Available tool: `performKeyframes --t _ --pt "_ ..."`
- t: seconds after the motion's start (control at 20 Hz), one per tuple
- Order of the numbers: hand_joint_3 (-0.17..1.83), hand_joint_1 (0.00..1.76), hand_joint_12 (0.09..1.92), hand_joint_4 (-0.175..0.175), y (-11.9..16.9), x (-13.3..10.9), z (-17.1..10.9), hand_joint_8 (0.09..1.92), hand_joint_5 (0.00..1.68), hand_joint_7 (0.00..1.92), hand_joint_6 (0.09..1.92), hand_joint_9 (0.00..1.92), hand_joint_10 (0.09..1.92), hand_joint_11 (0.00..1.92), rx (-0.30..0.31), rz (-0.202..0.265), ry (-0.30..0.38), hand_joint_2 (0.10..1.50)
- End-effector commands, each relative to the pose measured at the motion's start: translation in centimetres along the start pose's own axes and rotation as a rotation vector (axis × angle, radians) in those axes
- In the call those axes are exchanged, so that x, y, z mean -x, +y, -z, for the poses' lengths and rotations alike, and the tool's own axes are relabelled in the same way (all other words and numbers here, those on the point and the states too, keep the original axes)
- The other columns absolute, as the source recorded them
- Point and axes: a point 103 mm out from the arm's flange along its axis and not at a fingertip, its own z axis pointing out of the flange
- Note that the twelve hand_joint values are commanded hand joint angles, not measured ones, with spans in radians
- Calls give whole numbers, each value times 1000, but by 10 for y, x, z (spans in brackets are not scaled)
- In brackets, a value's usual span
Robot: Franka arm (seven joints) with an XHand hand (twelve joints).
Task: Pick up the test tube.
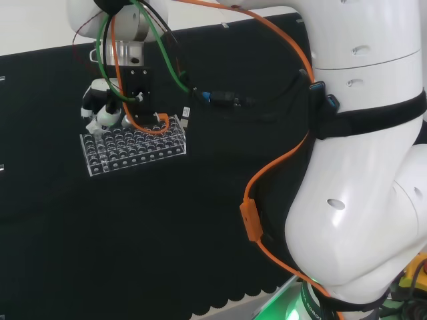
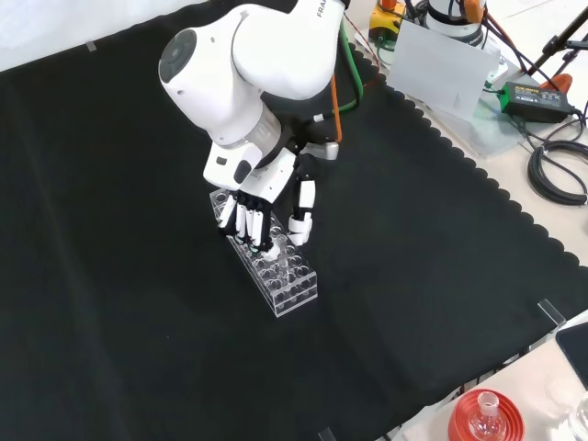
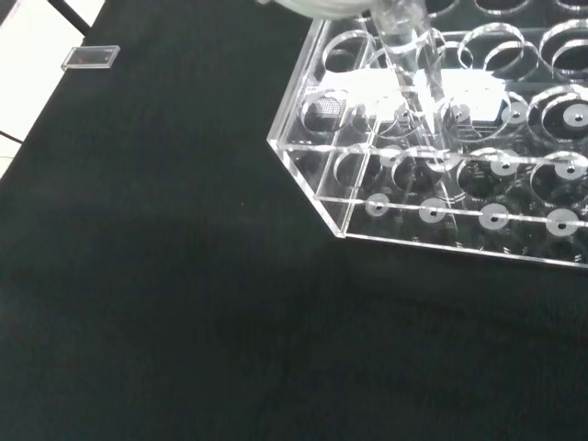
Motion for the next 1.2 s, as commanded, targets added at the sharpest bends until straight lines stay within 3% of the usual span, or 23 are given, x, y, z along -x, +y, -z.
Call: performKeyframes --t 0.05,0.25,0.5,0.55,0.6,0.65,0.8,1.1,1.2 --pt "-175 1142 1534 -55 6 -3 4 736 657 907 875 673 794 171 5 -1 -17 963" --pt "-175 1162 1519 -62 8 -6 4 679 758 1046 828 758 743 218 23 3 -41 950" --pt "-175 1188 1487 -87 9 -6 6 528 971 1258 694 883 666 298 33 6 -61 949" --pt "-153 1185 1487 -87 8 -6 7 505 1078 1291 641 902 662 312 36 6 -66 984" --pt "-139 1187 1484 -96 8 -6 7 484 1173 1323 573 923 658 328 39 4 -70 1009" --pt "-109 1229 1476 -126 9 -6 7 472 1221 1327 536 946 648 343 41 5 -77 1014" --pt "-62 1296 1446 -169 9 -7 8 430 1278 1344 474 1015 617 387 53 3 -90 1004" --pt "-157 1318 1364 -175 10 -8 11 258 1377 1443 301 1222 467 491 91 -8 -119 1026" --pt "-95 1383 1346 -175 9 -9 12 370 1336 1430 370 1278 379 519 102 -11 -121 998"
